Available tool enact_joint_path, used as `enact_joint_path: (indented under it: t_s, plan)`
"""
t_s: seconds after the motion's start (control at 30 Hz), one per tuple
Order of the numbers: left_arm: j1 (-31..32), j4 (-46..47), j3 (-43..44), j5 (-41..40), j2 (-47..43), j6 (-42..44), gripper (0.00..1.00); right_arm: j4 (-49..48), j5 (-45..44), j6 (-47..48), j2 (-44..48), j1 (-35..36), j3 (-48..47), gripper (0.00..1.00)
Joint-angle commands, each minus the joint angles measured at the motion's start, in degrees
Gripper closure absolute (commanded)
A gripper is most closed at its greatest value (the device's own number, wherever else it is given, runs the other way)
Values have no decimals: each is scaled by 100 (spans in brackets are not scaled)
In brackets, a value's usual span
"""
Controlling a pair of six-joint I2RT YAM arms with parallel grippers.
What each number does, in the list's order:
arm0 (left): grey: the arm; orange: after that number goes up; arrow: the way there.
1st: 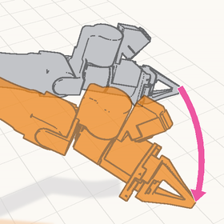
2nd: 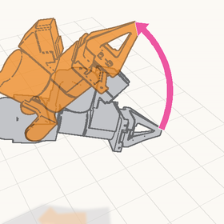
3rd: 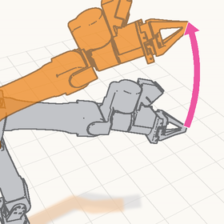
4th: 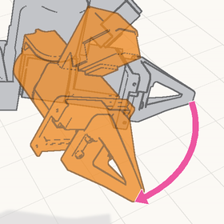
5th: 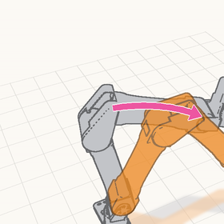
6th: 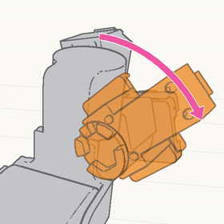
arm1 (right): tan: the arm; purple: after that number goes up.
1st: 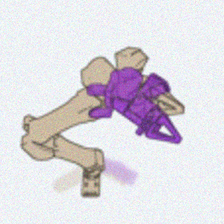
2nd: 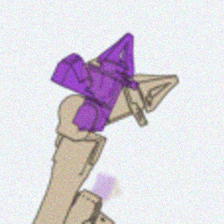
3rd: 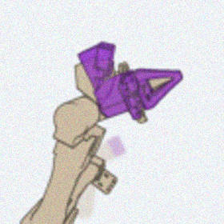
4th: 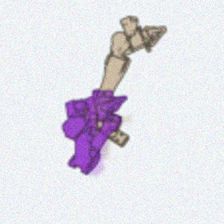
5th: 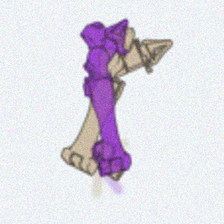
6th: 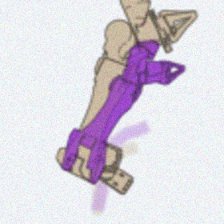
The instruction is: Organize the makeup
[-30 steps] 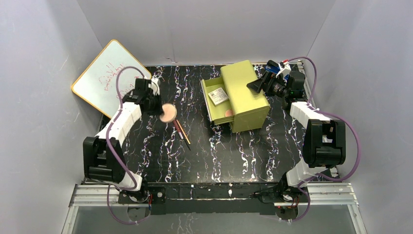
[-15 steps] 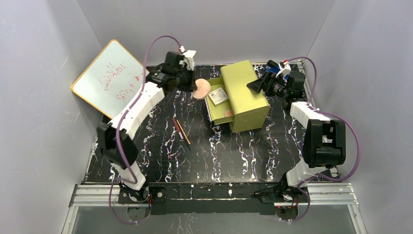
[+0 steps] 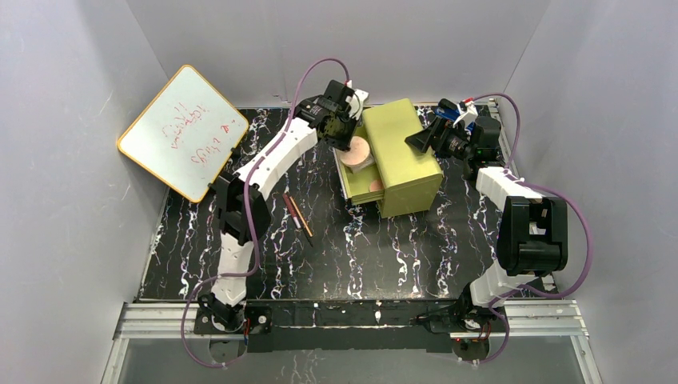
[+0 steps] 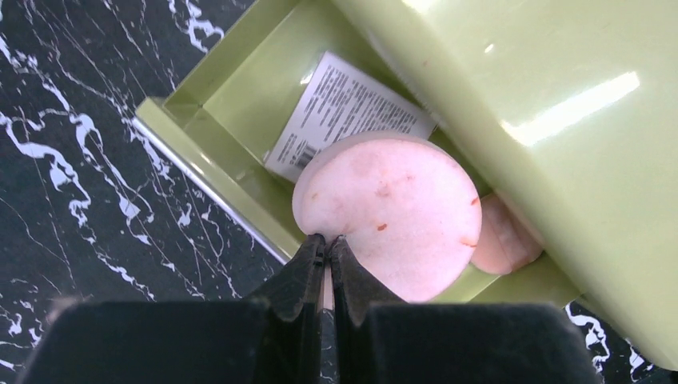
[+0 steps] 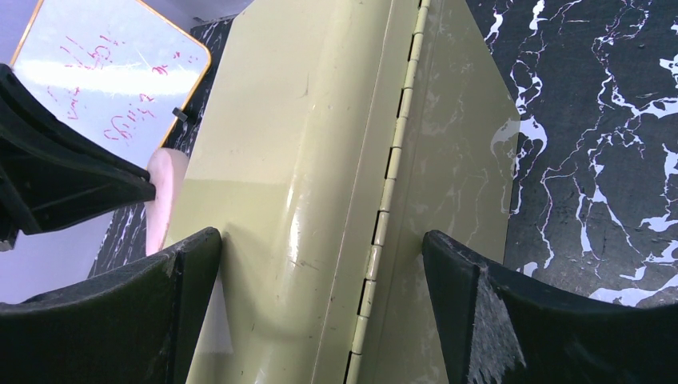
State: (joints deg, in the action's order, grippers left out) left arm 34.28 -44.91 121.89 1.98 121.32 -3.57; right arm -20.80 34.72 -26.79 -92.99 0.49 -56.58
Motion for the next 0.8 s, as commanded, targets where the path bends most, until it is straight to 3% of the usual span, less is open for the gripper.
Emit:
enact_joint_path:
  t_s: [0.0,0.27,0.57,0.63,0.77]
  plan:
    - [111,-378,710,-119,150,140,100,1412,-194,614,-272,-1,314,0]
    - [162,-596,979,-107,538,200,99,1394,-206,627,-289,1,340,0]
    - [167,-625,548,-391,351,286,95,1383,-186,605,-325,2,316,0]
    - [166,-633,566,-397,336,298,84,1385,-176,604,-317,-4,306,0]
    - [168,-590,608,-377,295,289,36,1403,-185,613,-299,0,303,0]
